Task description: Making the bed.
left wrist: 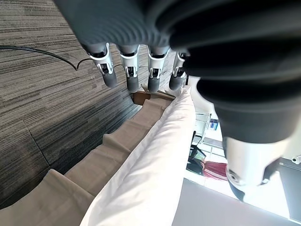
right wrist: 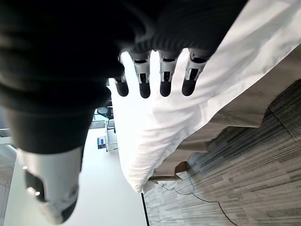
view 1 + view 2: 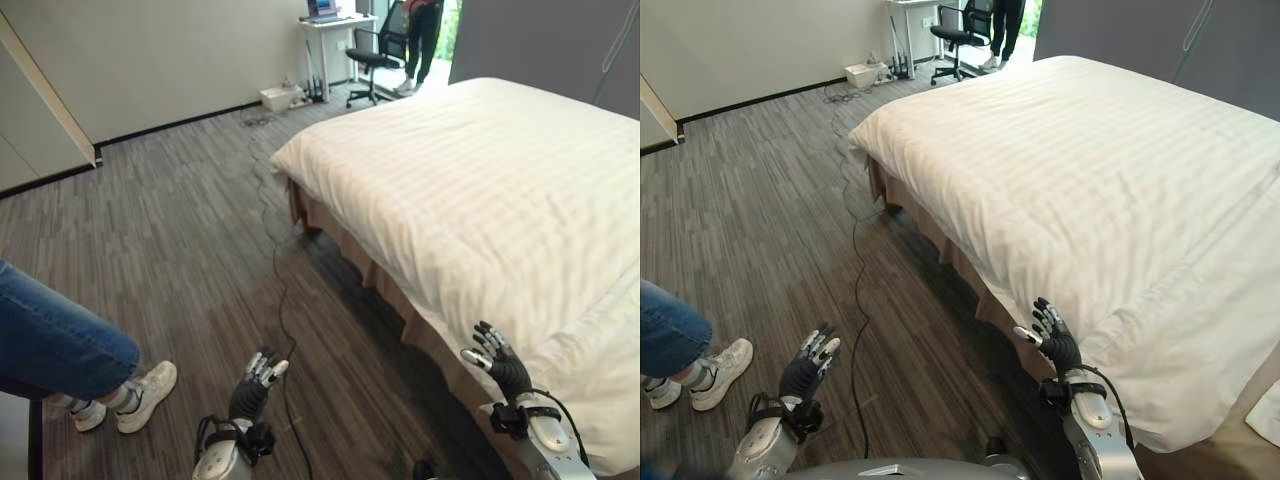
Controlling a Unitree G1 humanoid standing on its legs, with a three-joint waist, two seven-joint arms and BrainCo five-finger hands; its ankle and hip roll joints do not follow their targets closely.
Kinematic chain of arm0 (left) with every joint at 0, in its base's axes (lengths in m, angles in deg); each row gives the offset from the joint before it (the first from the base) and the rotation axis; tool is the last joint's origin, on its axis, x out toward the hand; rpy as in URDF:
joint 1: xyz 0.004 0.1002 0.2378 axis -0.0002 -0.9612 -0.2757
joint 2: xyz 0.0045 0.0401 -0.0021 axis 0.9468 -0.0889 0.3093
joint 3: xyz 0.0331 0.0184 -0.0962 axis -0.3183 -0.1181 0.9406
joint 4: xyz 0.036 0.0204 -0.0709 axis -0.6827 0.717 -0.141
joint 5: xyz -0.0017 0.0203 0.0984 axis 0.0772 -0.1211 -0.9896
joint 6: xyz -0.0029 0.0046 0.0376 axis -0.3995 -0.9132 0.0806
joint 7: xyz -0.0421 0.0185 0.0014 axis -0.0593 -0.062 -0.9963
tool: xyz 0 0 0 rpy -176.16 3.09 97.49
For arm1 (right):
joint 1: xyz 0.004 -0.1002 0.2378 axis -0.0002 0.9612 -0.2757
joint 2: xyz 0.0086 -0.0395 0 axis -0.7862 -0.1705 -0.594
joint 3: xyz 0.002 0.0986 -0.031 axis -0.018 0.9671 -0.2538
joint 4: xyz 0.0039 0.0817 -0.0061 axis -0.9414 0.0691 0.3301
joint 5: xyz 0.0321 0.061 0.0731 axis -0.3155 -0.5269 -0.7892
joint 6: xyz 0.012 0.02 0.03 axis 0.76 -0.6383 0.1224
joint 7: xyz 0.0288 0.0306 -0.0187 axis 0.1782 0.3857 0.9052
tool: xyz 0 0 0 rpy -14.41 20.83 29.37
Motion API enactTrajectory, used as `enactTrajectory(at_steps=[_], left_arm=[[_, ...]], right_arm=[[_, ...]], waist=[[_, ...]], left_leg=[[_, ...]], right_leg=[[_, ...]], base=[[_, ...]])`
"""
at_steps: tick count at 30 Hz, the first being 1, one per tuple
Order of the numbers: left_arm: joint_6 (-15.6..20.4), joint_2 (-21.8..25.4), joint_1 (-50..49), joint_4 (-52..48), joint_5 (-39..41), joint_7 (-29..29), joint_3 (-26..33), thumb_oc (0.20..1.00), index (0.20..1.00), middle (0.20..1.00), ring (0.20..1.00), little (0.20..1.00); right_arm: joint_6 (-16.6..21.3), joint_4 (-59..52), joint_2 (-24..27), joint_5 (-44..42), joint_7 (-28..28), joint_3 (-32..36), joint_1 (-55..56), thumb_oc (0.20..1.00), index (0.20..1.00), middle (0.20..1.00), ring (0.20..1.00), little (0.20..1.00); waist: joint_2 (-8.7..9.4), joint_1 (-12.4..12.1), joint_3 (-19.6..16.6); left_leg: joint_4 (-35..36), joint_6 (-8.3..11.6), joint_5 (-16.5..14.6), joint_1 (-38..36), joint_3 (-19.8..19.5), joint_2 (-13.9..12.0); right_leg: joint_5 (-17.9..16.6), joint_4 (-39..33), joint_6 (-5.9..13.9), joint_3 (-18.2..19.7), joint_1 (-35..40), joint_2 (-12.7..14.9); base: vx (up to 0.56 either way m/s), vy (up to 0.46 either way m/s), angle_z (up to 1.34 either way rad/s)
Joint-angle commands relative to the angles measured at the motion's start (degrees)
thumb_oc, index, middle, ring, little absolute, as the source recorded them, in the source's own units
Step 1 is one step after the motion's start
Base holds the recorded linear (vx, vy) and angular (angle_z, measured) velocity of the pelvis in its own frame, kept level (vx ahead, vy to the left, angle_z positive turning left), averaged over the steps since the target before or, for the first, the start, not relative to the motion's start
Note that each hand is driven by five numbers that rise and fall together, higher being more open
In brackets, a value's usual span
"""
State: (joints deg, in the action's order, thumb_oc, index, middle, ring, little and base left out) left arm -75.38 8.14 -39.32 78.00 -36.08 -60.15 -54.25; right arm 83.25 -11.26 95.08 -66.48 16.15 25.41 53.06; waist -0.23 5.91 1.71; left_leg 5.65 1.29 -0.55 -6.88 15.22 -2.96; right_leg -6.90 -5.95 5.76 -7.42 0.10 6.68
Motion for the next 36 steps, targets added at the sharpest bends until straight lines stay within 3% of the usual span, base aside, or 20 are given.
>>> enactTrajectory(at_steps=[1,36], left_arm=[[3.4,0.9,2.6,-0.6,0.0,-0.1,1.4,1.000,1.000,1.000,1.000,1.000],[3.4,1.1,2.8,0.3,-0.4,0.0,0.9,1.000,1.000,1.000,1.000,1.000]], right_arm=[[3.7,-3.6,0.6,1.6,0.0,1.3,-2.9,1.000,1.000,1.000,1.000,1.000],[3.0,-2.2,0.4,0.9,0.4,-0.2,-2.8,1.000,1.000,1.000,1.000,1.000]], waist=[[1.00,-0.3,0.3],[1.13,-0.1,0.0]], left_leg=[[-0.6,1.06,0.4,1.2,-4.3,-1.5],[-0.6,1.00,-0.4,0.3,-3.9,-1.2]], right_leg=[[5.0,2.5,1.22,-0.8,2.8,-0.7],[4.6,1.7,1.57,-0.6,3.9,-0.4]], base=[[0.00,0.000,0.00],[0.00,0.000,0.00]])
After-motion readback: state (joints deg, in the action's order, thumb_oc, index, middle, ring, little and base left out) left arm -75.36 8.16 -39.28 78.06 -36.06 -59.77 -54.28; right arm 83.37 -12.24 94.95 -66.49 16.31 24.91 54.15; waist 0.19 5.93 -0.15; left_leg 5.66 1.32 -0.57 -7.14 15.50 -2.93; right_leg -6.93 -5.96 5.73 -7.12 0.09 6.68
